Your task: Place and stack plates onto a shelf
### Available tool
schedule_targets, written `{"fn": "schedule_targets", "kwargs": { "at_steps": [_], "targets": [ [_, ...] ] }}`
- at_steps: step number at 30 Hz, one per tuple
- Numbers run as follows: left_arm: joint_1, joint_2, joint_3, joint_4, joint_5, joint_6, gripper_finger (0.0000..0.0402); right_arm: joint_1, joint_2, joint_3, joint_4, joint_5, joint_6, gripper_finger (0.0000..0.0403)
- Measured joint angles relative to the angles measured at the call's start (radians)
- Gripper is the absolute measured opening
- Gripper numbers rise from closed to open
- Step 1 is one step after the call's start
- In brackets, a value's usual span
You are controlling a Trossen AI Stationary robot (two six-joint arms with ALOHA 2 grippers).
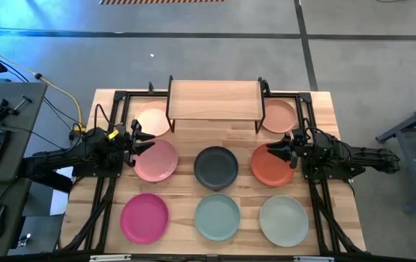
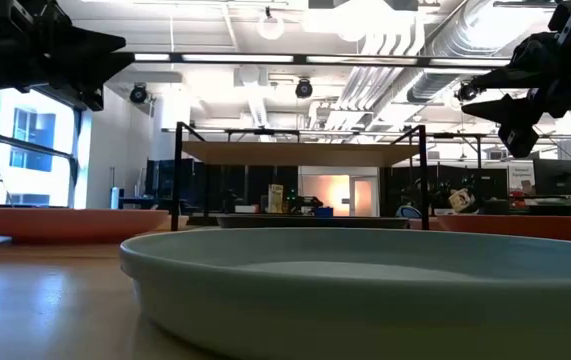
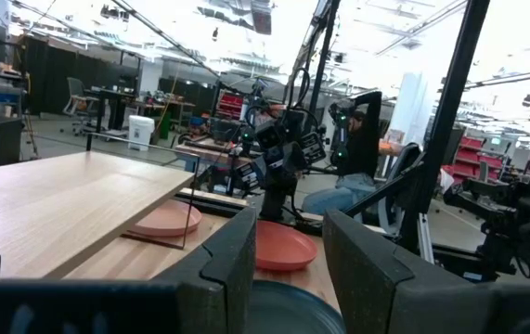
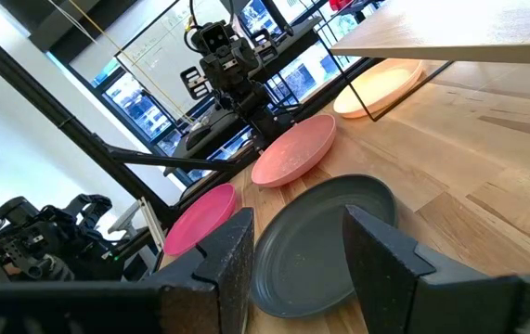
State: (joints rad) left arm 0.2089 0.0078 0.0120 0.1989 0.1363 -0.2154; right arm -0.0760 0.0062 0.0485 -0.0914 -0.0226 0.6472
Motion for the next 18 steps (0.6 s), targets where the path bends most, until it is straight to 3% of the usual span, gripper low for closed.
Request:
{"fn": "schedule_targets", "kwargs": {
  "at_steps": [18],
  "targets": [
    [0.000,0.000,0.000,0.009,-0.080,-0.018,0.0117,0.000,0.000,0.000,0.000,0.000,0.000,0.0147]
  ]
}}
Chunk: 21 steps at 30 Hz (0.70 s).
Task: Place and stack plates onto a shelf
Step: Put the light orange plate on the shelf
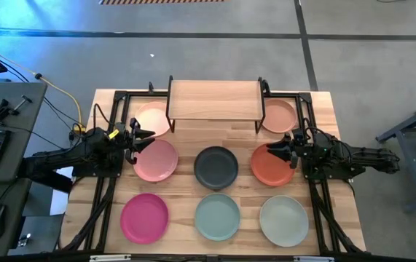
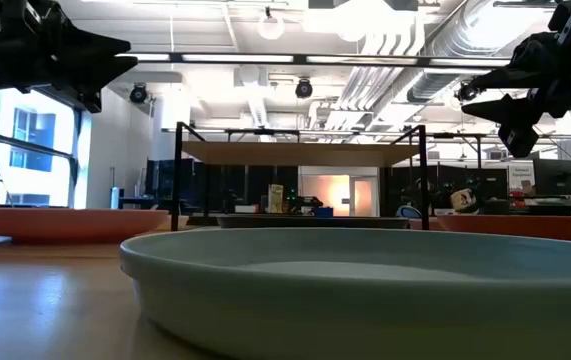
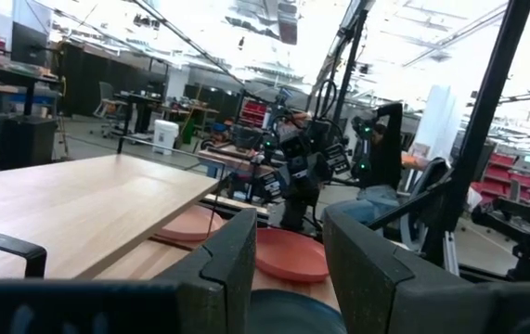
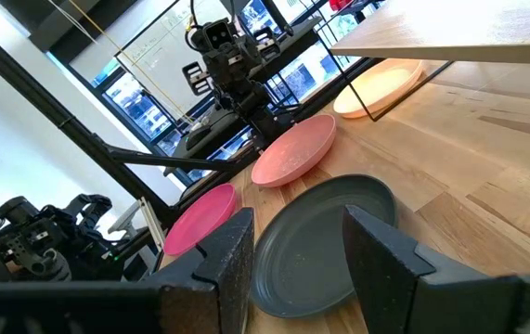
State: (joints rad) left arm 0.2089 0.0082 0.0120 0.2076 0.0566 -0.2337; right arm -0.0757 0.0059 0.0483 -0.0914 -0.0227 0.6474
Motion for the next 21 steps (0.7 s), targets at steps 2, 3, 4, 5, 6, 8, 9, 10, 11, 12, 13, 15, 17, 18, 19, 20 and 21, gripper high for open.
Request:
{"fn": "schedule_targets", "kwargs": {
  "at_steps": [2,3,4,5,6,8,9,10,11,12,13,15,17,18,19,20,21],
  "targets": [
    [0.000,0.000,0.000,0.000,0.005,0.000,0.0117,0.000,0.000,0.000,0.000,0.000,0.000,0.0147],
    [0.000,0.000,0.000,-0.001,0.005,0.000,0.0117,0.000,0.000,0.000,0.000,0.000,0.000,0.0147],
    [0.000,0.000,0.000,-0.004,0.004,0.000,0.0117,0.000,0.000,0.000,0.000,0.000,0.000,0.0147],
    [0.000,0.000,0.000,-0.006,-0.001,0.000,0.0117,0.000,0.000,0.000,0.000,0.000,0.000,0.0147],
    [0.000,0.000,0.000,-0.006,-0.007,0.000,0.0117,0.000,0.000,0.000,0.000,0.000,0.000,0.0147],
    [0.000,0.000,0.000,-0.003,-0.035,0.000,0.0117,0.000,0.000,0.000,0.000,0.000,0.000,0.0147],
    [0.000,0.000,0.000,-0.003,-0.053,0.000,0.0117,0.000,0.000,0.000,0.000,0.000,0.000,0.0147],
    [0.000,0.000,0.000,-0.003,-0.070,-0.004,0.0117,0.000,0.000,0.000,0.000,0.000,0.000,0.0147],
    [0.000,0.000,0.000,-0.003,-0.083,-0.015,0.0117,0.000,0.000,0.000,0.000,0.000,0.000,0.0147],
    [0.000,0.000,0.000,-0.003,-0.092,-0.025,0.0117,0.000,0.000,0.000,0.000,0.000,0.000,0.0147],
    [0.000,0.000,0.000,-0.004,-0.098,-0.029,0.0117,0.000,0.000,0.000,0.000,0.000,0.000,0.0147],
    [0.000,0.000,0.000,-0.004,-0.117,-0.031,0.0117,0.000,0.000,0.000,0.000,0.000,0.000,0.0147],
    [0.000,0.000,0.000,-0.001,-0.136,-0.032,0.0117,0.000,0.000,0.000,0.000,0.000,0.000,0.0147],
    [0.000,0.000,0.000,0.004,-0.149,-0.034,0.0117,0.000,0.000,0.000,0.000,0.000,0.000,0.0147],
    [0.000,0.000,0.000,0.012,-0.163,-0.035,0.0117,0.000,0.000,0.000,0.000,0.000,0.000,0.0147],
    [0.000,0.000,0.000,0.023,-0.175,-0.038,0.0117,0.000,0.000,0.000,0.000,0.000,0.000,0.0147],
    [0.000,0.000,0.002,0.032,-0.184,-0.044,0.0117,0.000,0.000,0.000,0.000,0.000,0.000,0.0147]
  ]
}}
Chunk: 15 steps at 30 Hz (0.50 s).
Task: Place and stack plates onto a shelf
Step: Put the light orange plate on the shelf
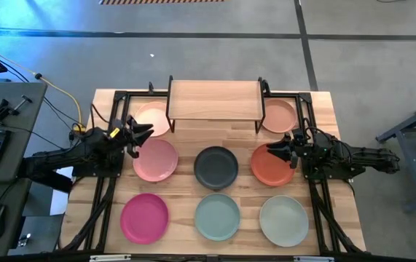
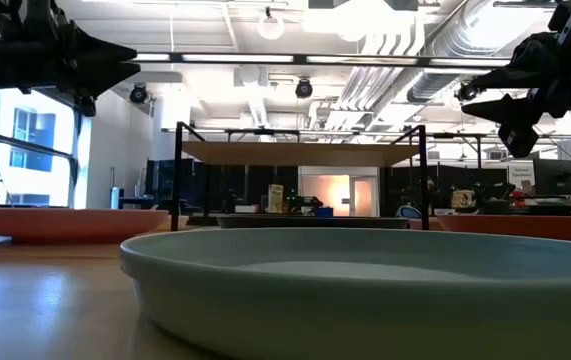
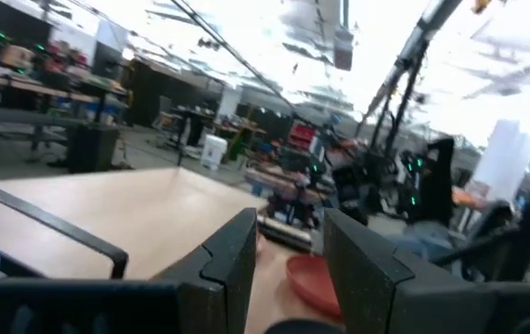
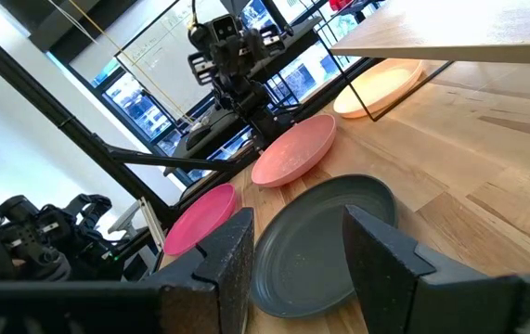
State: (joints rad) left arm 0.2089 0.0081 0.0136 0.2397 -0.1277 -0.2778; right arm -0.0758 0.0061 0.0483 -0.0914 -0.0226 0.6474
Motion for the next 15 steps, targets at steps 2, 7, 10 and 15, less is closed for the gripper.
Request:
{"fn": "schedule_targets", "kwargs": {
  "at_steps": [2,7,10,15],
  "targets": [
    [0.000,0.000,0.019,-0.007,-0.017,0.000,0.0117,0.000,0.000,0.000,0.000,0.000,0.000,0.0147],
    [0.000,0.027,0.124,-0.139,-0.104,0.055,0.0117,0.000,0.000,0.000,0.000,0.000,0.000,0.0147],
    [0.000,0.073,0.219,-0.311,-0.177,0.078,0.0117,0.000,0.000,0.000,0.000,0.000,0.000,0.0147],
    [0.000,0.180,0.376,-0.567,-0.247,0.179,0.0117,0.000,0.000,0.000,0.000,0.000,0.000,0.0147]
  ]
}}
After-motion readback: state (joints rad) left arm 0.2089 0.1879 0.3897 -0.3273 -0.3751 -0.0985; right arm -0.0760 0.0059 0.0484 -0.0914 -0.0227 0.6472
